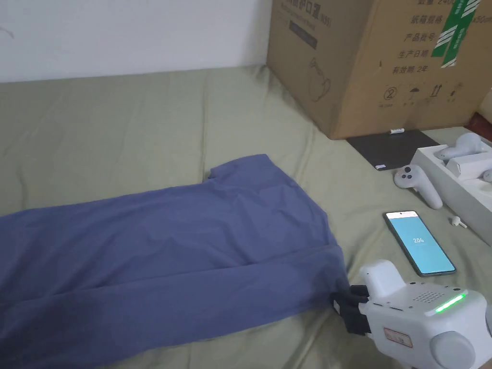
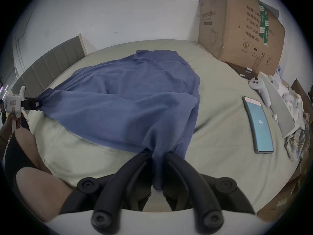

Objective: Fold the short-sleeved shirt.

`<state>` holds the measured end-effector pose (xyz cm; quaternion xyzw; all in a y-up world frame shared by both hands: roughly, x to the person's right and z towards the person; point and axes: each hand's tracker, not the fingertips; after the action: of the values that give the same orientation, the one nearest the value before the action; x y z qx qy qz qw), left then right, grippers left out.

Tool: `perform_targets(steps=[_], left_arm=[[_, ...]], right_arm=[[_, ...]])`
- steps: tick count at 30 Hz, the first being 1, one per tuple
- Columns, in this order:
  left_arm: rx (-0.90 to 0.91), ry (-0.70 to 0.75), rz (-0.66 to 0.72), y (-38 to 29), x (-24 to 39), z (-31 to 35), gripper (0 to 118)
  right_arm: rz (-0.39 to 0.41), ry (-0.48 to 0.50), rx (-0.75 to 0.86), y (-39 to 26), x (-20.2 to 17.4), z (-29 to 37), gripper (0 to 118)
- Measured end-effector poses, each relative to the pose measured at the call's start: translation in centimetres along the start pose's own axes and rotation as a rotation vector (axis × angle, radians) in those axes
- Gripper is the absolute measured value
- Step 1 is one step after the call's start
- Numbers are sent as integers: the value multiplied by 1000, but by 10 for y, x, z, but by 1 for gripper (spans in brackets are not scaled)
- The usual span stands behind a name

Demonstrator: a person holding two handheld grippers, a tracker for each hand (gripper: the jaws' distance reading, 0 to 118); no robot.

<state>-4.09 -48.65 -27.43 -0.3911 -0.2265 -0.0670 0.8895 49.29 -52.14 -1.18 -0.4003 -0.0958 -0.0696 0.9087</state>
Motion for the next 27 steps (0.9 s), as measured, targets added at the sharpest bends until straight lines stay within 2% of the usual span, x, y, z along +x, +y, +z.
perform_targets(steps=[5, 9, 12, 14, 17, 18, 19, 20, 21, 22, 23, 24, 27], left_arm=[[12, -35, -3, -1, 14, 39, 5], [-28, -71, -89, -16, 9, 64, 5], [-47, -64, -79, -37, 0, 74, 5], [-72, -74, -25, -50, -4, 80, 5], [-101, -98, 19, -70, -16, 74, 7], [-103, -94, 19, -75, -18, 72, 15], [-105, -95, 22, -78, -17, 71, 15], [-111, -74, 22, -80, -14, 72, 22], [-106, 8, 0, -79, -9, 81, 40], [-97, 41, -10, -79, -8, 84, 95], [-75, 45, -1, -77, -10, 88, 118], [0, -10, -1, -72, -12, 98, 115], [56, 17, 61, -47, -15, 106, 112]], right_arm=[[38, 10, 33, 3, -9, 44, 10], [83, 14, 4, -7, -11, 77, 10], [111, 36, -38, -24, -20, 95, 10], [127, 46, -80, -38, -24, 98, 10], [132, 29, -102, -53, -31, 95, 12], [141, 2, -97, -56, -34, 92, 21], [169, -49, -79, -58, -35, 89, 21], [200, -104, -70, -59, -38, 87, 28], [224, -167, -68, -58, -40, 85, 48], [224, -199, -69, -57, -41, 85, 98], [204, -195, -38, -53, -36, 88, 116], [173, -179, 25, -47, -35, 95, 118], [61, -176, 141, -15, -31, 108, 118]])
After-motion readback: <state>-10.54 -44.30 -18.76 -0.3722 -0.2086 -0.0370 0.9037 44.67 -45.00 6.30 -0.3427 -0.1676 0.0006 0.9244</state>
